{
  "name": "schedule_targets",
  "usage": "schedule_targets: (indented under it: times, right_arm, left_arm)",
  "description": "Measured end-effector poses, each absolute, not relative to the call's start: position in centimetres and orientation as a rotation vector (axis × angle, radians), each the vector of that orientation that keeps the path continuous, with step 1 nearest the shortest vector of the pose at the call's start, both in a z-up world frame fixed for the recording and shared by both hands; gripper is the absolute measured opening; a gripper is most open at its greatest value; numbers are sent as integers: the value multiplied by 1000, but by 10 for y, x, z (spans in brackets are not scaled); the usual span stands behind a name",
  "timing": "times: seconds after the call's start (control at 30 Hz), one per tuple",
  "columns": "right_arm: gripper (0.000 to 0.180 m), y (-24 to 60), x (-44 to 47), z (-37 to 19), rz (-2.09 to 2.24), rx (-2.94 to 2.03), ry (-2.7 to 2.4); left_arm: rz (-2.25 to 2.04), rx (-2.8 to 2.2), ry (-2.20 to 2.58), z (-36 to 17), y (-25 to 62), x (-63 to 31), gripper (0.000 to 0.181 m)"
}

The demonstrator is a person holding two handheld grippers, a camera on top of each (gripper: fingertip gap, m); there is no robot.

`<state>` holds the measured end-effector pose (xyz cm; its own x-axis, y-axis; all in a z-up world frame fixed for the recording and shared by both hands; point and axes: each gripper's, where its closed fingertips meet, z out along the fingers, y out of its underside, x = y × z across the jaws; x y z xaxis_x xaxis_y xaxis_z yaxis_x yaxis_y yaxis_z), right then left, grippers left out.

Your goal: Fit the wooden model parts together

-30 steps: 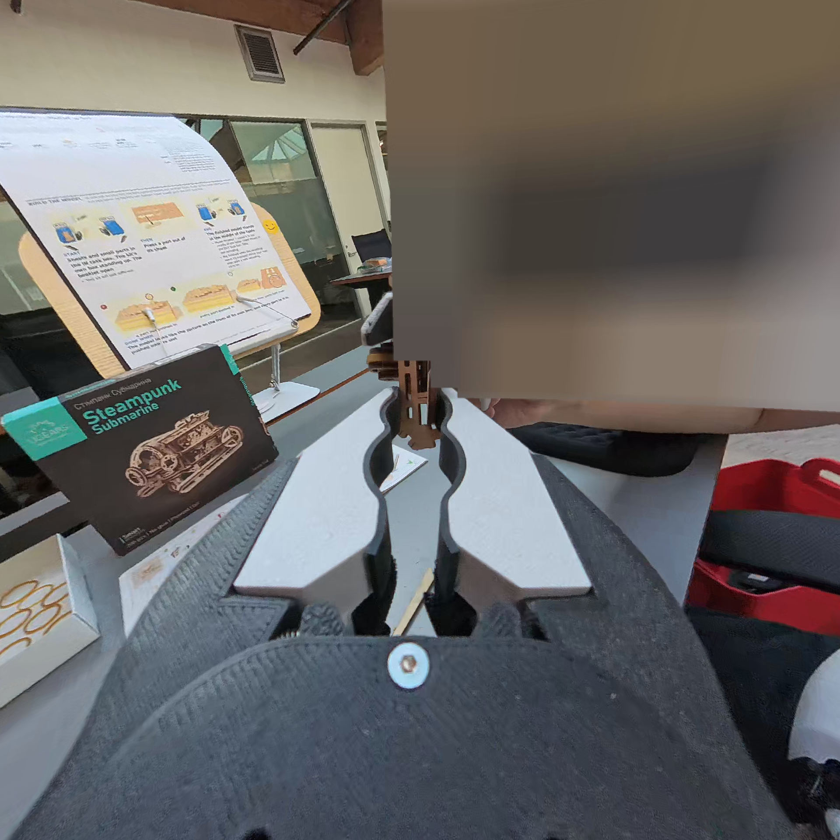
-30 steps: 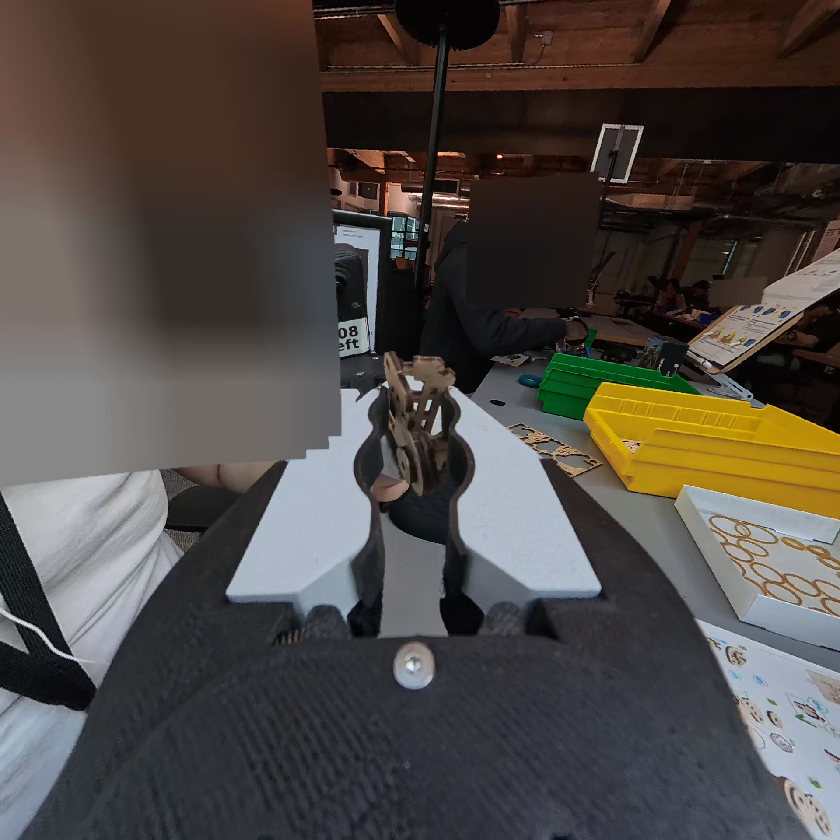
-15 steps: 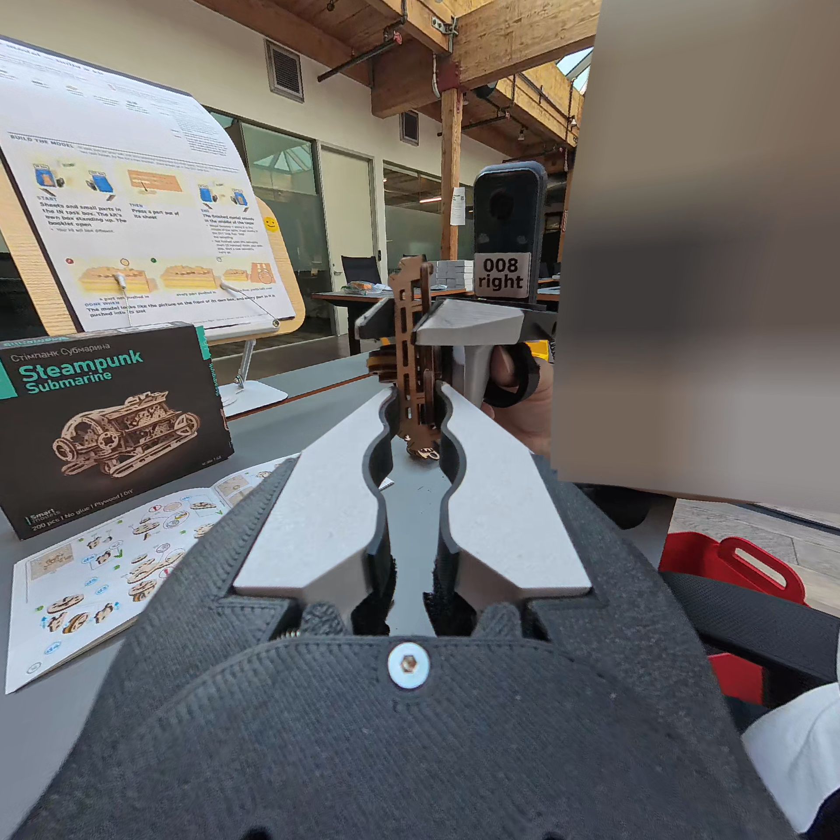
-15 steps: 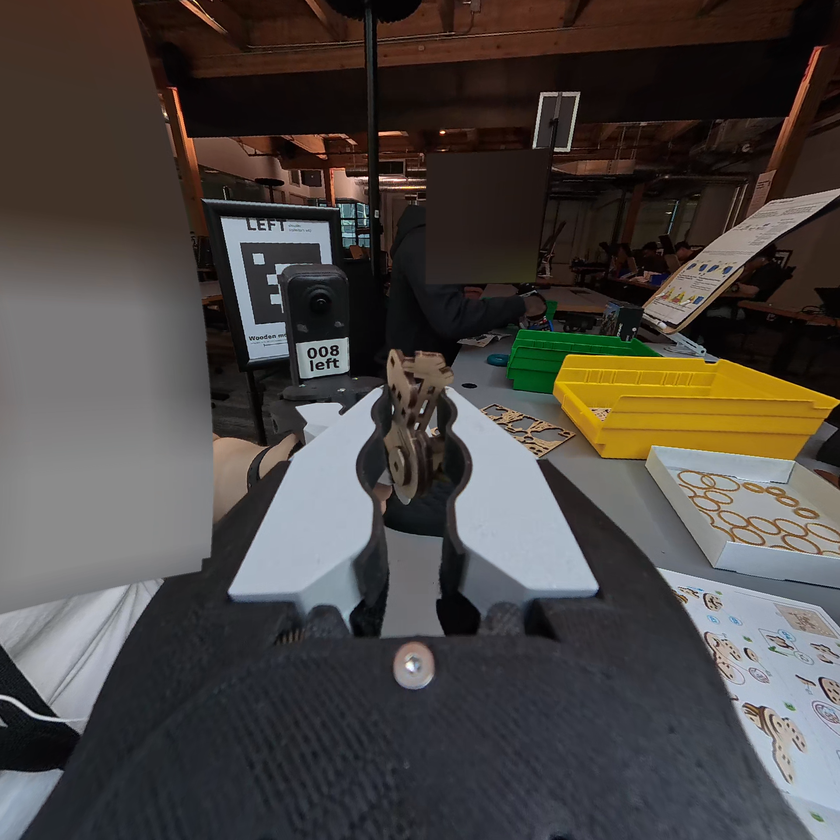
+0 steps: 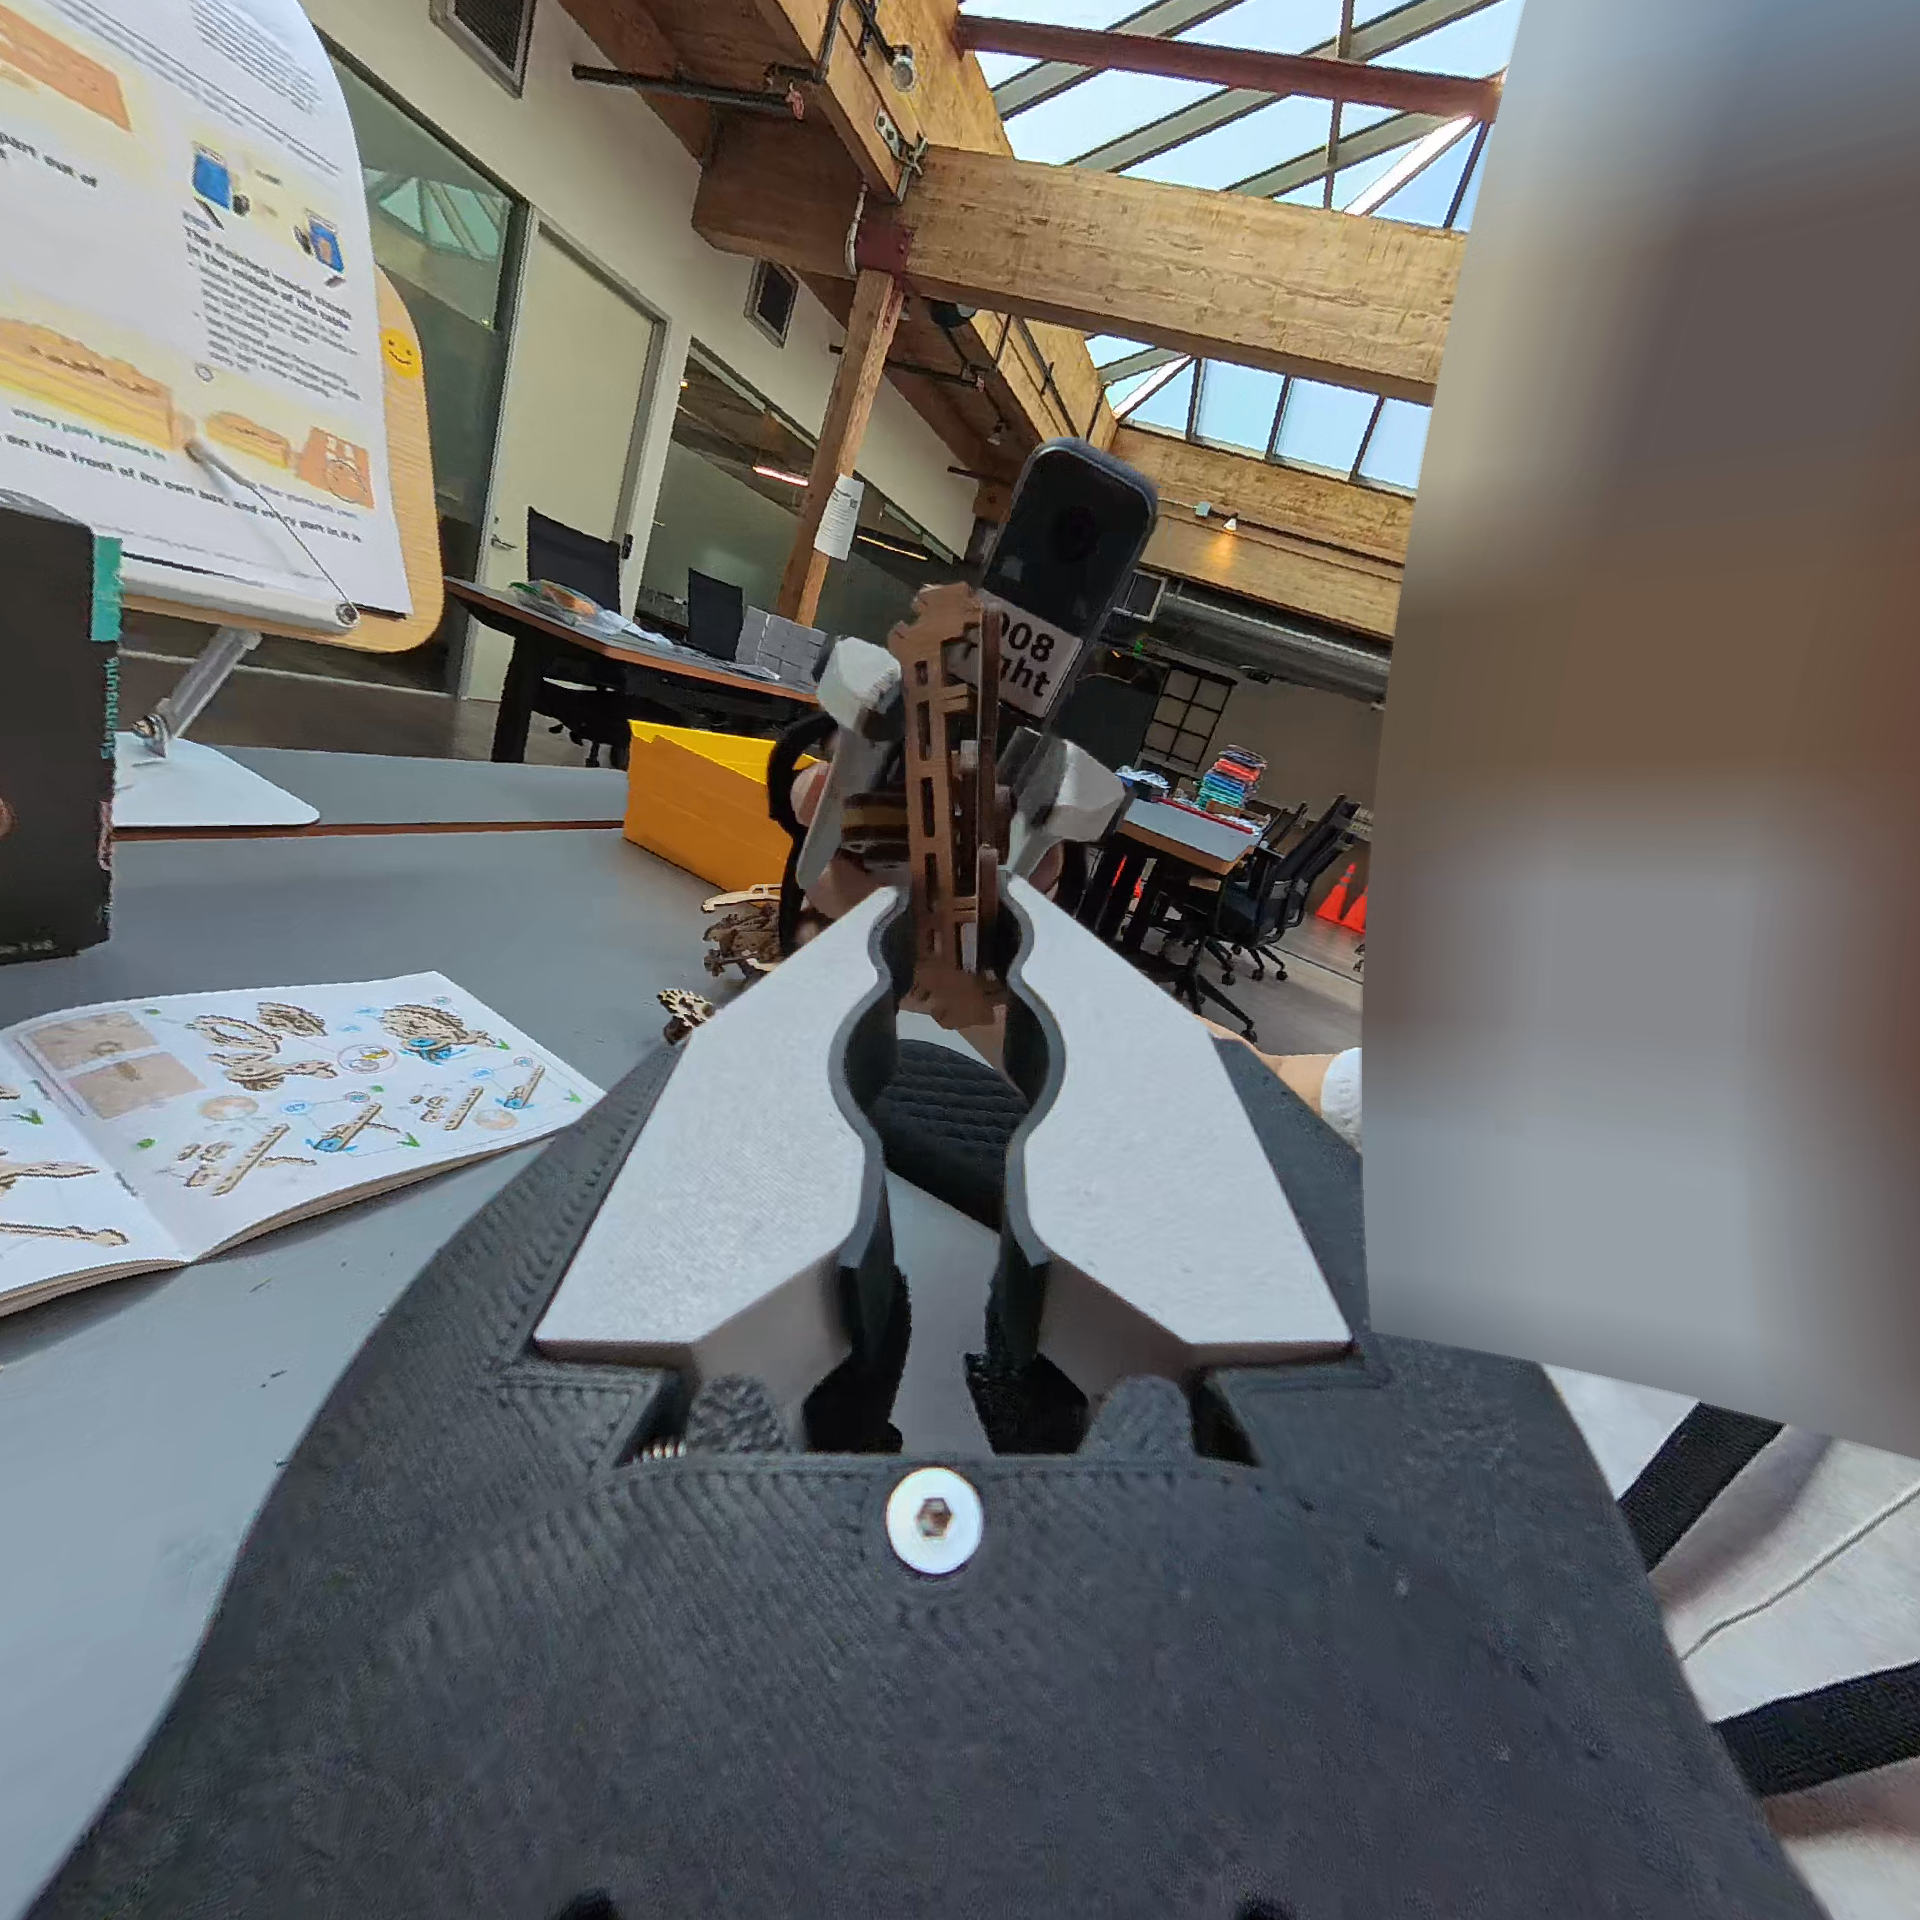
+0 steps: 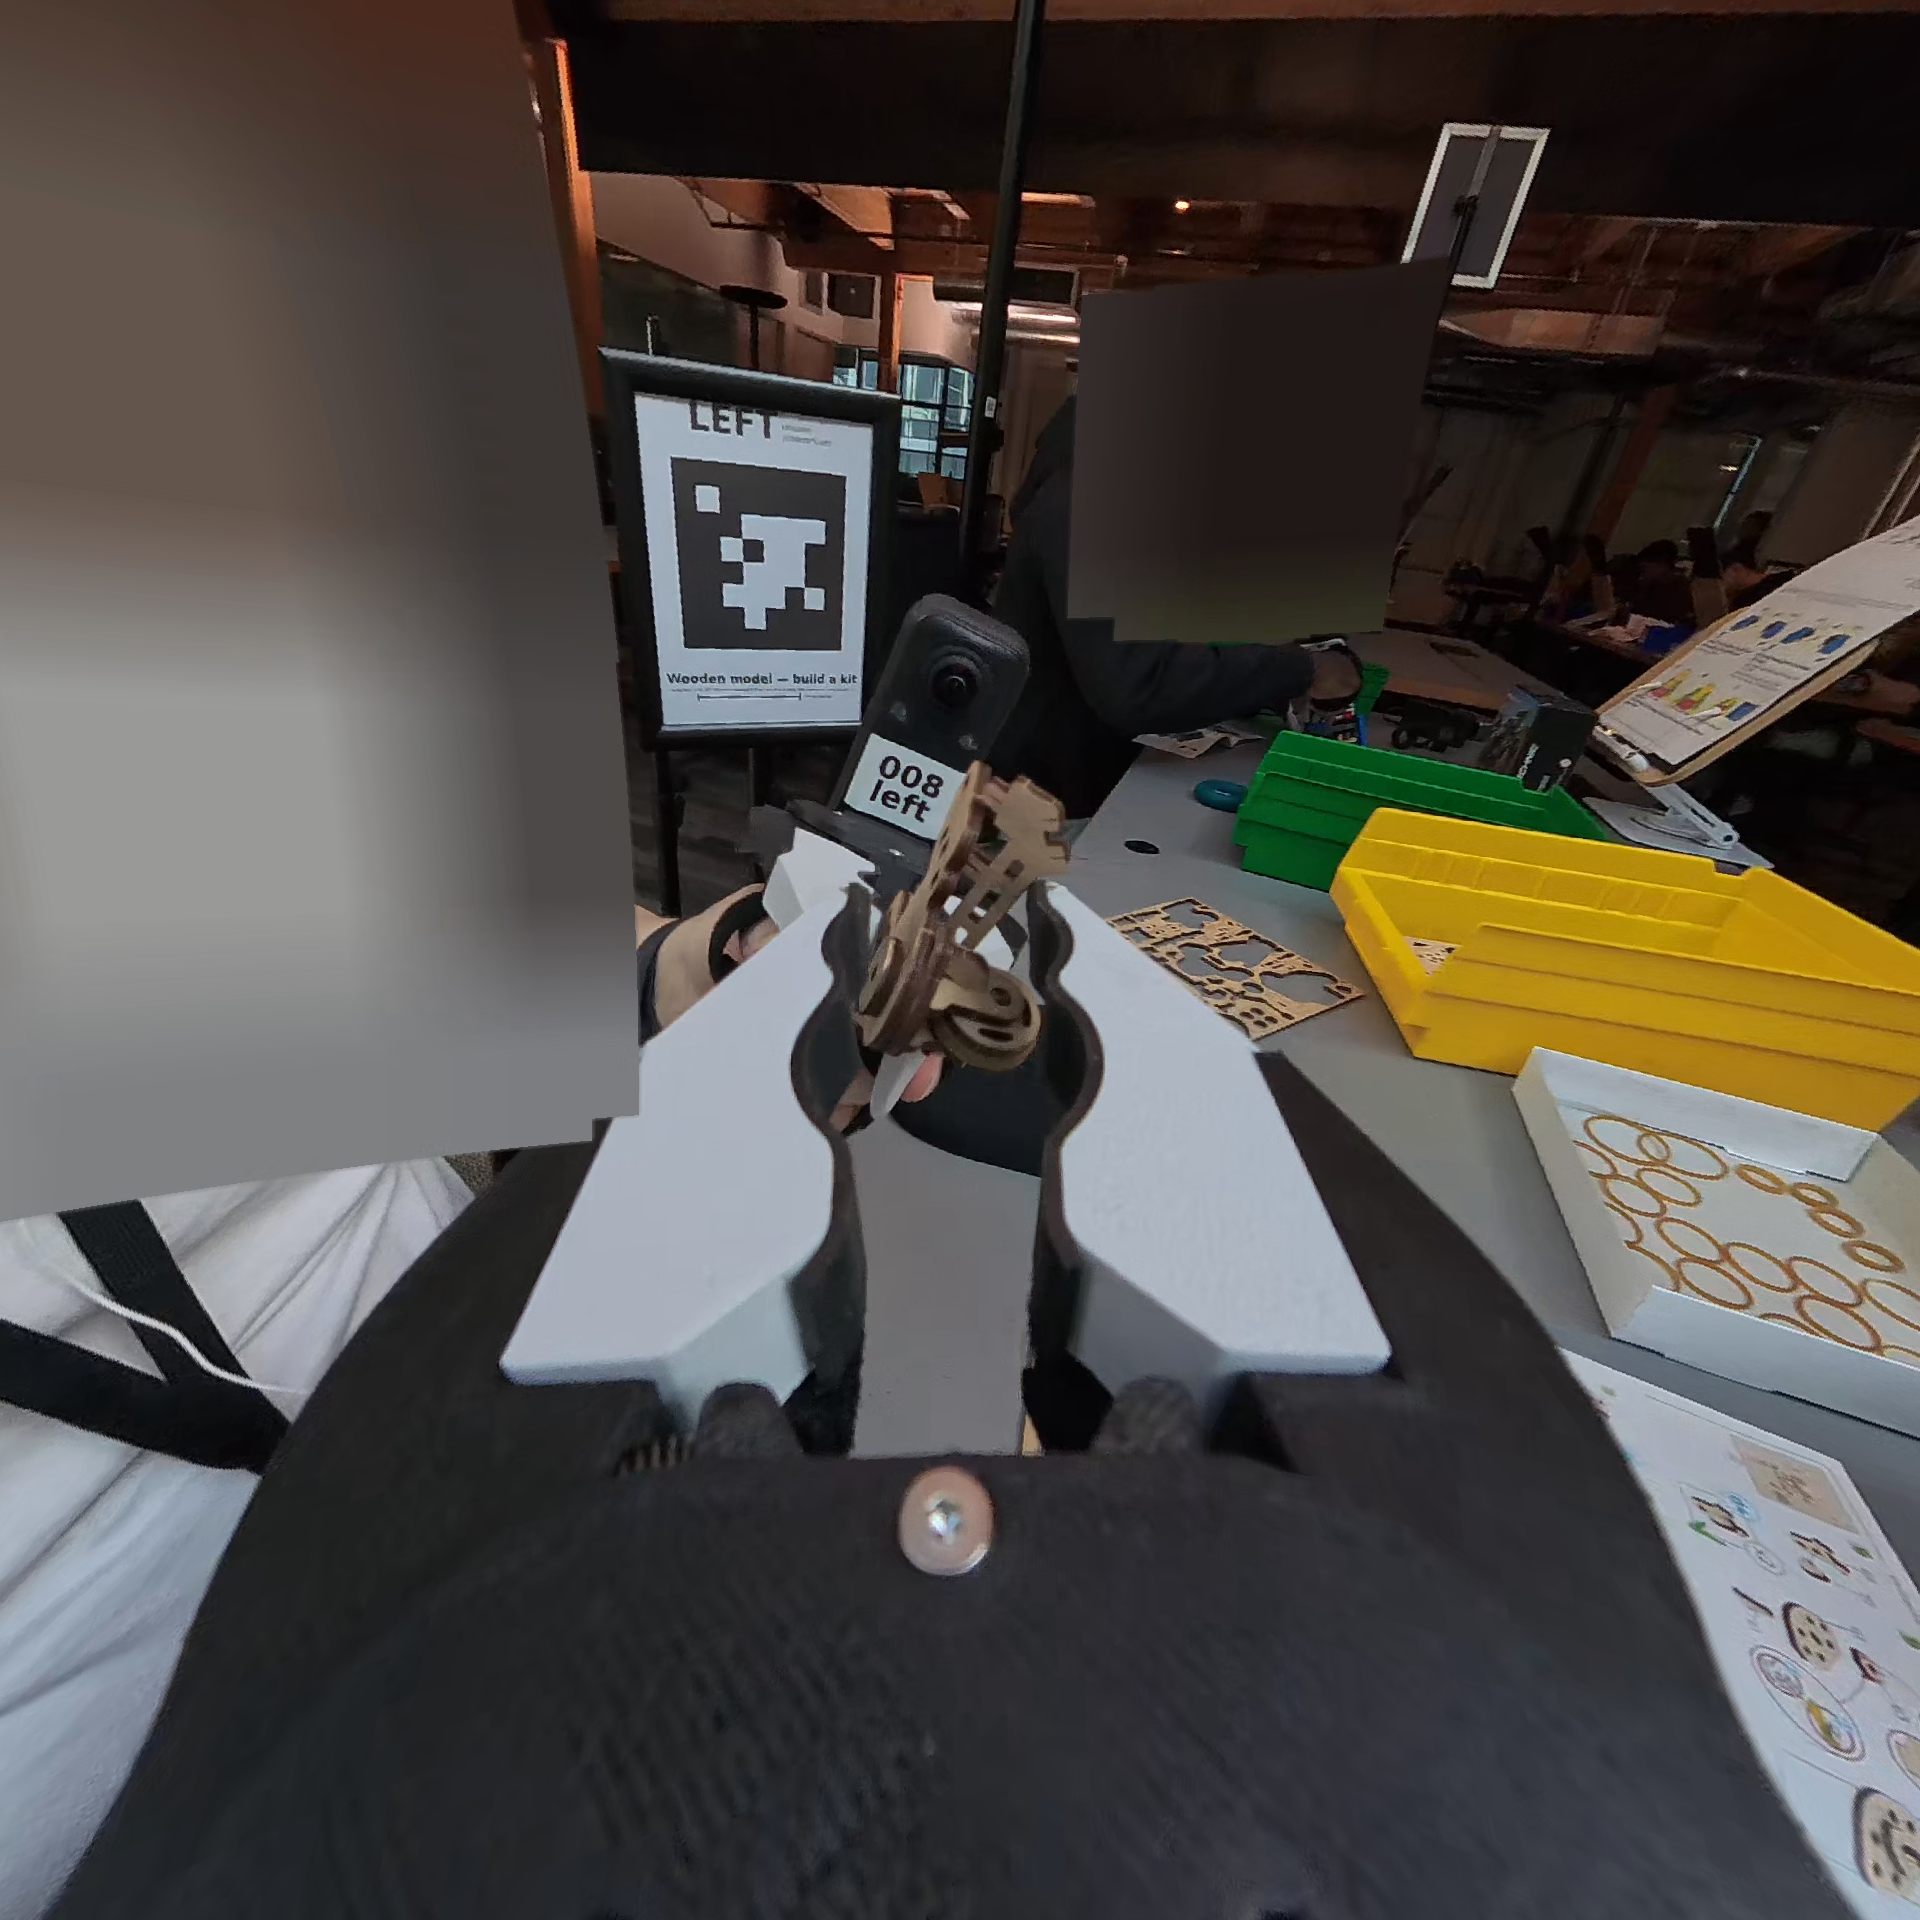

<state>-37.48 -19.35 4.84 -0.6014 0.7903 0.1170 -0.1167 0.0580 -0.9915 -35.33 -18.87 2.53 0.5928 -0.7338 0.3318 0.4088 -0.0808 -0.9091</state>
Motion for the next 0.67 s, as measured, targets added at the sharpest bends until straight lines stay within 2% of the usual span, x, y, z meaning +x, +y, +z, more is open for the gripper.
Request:
schedule_targets:
  times: [0.03, 0.17, 0.33, 0.43, 0.5, 0.6, 0.67]
  right_arm:
    - [28, -191, -373, 50, 1682, -696, -1617]
    - [23, -185, -373, 48, 1830, -752, -1598]
    - [36, -185, -371, 50, 1926, -762, -1587]
    - [39, -175, -371, 44, 1810, -744, -1621]
    - [31, -179, -358, 42, 1727, -614, -1707]
    - [28, -173, -345, 41, 1625, -535, -1772]
    - [18, -172, -337, 43, 1647, -493, -1776]
  left_arm:
    - [-991, -1354, 306, 24, -189, -352, 11]
    - [-990, -1377, 301, 20, -187, -352, 11]
    - [-1004, -1384, 293, 19, -186, -353, 11]
    - [-1041, -1404, 301, 17, -188, -349, 11]
    - [-1144, -1424, 304, 15, -192, -344, 11]
    - [-1341, -1462, 331, 10, -201, -335, 11]
    - [-1438, -1487, 357, 6, -206, -328, 12]
